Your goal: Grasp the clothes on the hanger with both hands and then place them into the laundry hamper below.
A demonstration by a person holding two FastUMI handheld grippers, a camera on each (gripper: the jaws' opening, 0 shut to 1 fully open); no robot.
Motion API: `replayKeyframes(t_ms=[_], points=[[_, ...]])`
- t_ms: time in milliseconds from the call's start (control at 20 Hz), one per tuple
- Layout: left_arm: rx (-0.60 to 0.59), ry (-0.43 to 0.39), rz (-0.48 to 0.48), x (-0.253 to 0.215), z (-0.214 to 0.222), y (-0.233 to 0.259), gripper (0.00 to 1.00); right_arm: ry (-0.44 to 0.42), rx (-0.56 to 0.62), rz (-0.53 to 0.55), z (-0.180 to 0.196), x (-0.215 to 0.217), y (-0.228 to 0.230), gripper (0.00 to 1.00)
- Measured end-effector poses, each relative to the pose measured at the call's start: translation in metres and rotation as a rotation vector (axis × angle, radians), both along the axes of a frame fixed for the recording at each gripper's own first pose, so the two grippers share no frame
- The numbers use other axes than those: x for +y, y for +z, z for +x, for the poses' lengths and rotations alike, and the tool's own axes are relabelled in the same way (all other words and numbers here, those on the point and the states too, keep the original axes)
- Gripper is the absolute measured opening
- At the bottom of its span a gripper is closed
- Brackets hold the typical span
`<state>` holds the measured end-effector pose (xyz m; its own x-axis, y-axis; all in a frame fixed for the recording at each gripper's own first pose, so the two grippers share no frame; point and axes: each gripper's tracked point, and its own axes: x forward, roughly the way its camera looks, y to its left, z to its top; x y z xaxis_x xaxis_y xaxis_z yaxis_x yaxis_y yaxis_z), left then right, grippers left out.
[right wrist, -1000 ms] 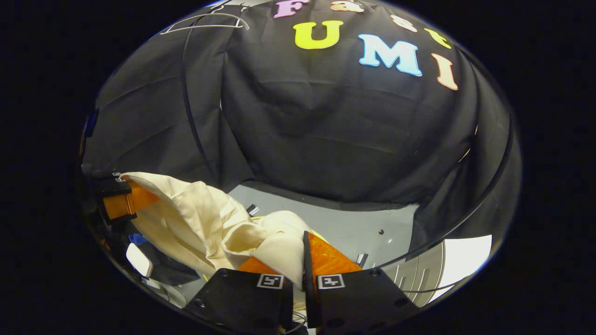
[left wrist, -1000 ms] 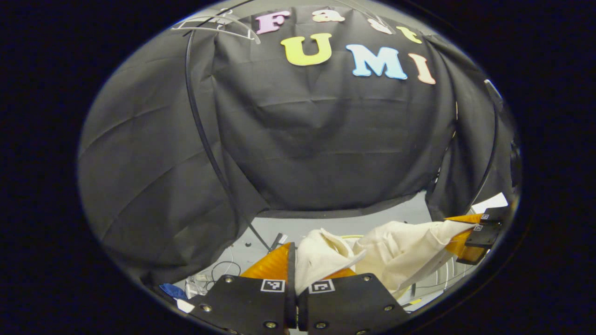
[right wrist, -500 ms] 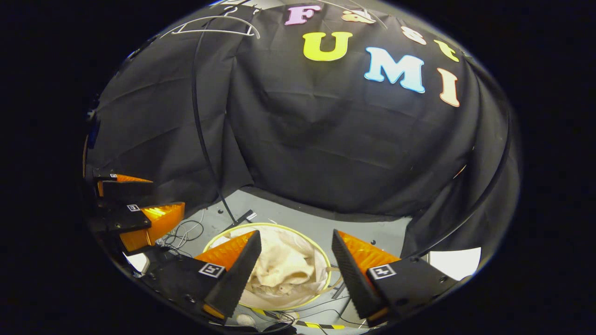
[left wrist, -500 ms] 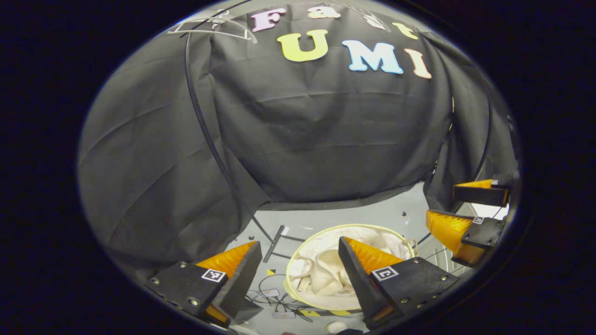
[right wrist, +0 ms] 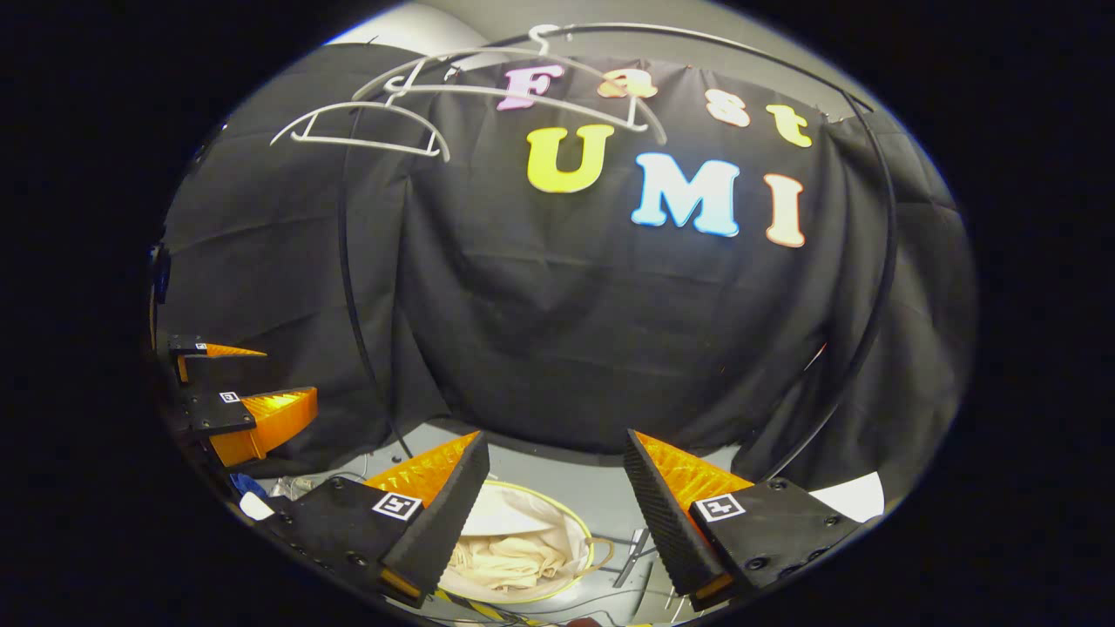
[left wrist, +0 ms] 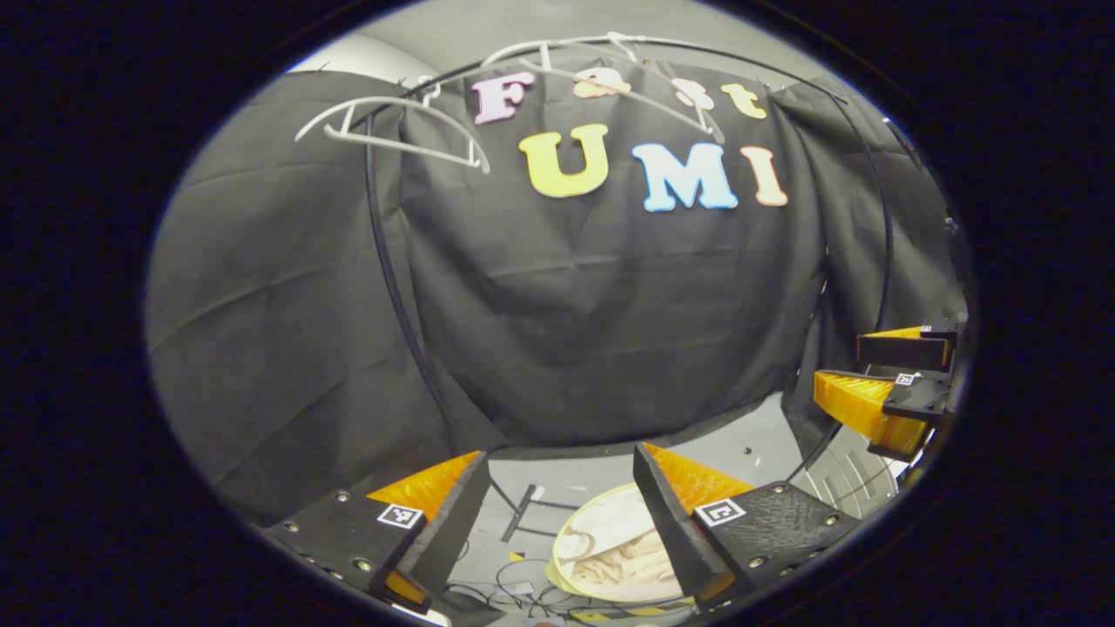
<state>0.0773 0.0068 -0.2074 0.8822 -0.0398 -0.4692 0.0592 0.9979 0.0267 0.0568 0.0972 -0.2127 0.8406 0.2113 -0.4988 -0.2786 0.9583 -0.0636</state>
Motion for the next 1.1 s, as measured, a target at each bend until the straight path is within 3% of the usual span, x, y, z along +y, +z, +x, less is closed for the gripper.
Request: replayKeyframes(t_ms=[250,550,850,1100], points=[[-0.155,-0.012,-0.042,0.001,0.019,0.08,0.99,-0.06,-0.143,0.028,0.001,-0.025,0.073,0.98],[-0.302,-0.027,-0.067,-0.017,0.008,0.149,0.98,-0.113,-0.274,0.056,-0.006,-0.065,0.138,0.98],[-0.373,-0.03,-0.085,-0.028,-0.036,0.2,0.97,-0.153,-0.348,0.075,-0.036,-0.105,0.183,0.97],[-0.423,-0.042,-0.095,-0.034,-0.081,0.229,0.98,-0.188,-0.408,0.066,-0.085,-0.135,0.202,0.96]])
